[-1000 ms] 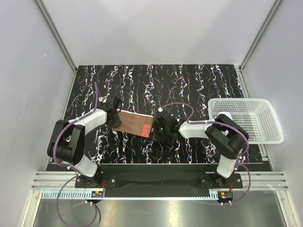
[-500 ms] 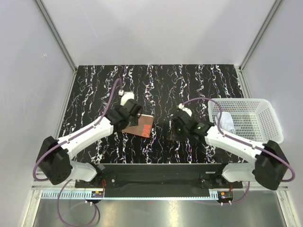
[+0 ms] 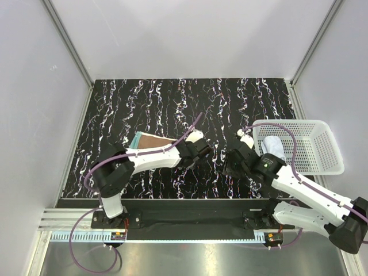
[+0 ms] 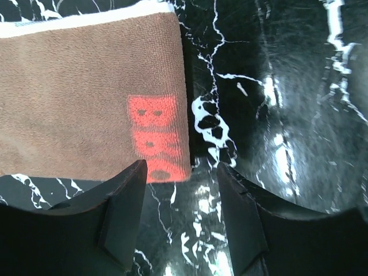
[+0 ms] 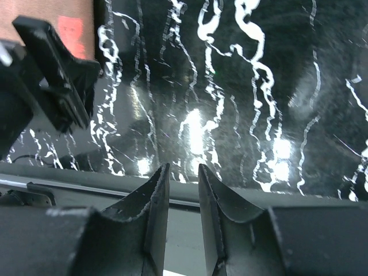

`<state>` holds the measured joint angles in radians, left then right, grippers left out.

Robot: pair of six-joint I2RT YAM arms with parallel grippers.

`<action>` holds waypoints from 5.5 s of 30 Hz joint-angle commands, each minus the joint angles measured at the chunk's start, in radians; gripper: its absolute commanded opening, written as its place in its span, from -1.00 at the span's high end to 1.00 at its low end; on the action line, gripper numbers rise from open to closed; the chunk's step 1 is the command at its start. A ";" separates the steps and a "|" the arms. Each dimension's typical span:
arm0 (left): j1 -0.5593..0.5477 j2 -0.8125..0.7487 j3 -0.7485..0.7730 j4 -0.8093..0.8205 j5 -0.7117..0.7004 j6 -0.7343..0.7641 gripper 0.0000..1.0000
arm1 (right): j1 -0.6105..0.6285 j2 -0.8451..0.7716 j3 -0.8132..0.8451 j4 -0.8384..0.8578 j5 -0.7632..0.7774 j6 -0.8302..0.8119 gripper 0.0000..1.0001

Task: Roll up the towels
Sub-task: Roll the towel

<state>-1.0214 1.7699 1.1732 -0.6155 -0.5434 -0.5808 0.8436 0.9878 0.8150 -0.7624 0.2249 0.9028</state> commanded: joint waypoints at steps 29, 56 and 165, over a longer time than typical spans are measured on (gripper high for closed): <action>0.004 -0.246 -0.285 0.344 0.350 -0.065 1.00 | -0.003 0.043 -0.039 0.233 -0.133 0.016 -0.36; -0.017 -0.492 -0.480 0.497 0.480 -0.149 1.00 | -0.086 0.581 0.049 0.632 -0.297 0.027 -0.20; -0.115 -0.543 -0.267 0.089 0.145 -0.012 -0.10 | -0.110 0.876 -0.320 1.520 -0.541 -0.035 0.31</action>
<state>-1.0740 1.1652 0.8650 -0.5053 -0.2886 -0.7311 0.7368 1.8217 0.5194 0.8452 -0.3431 0.8982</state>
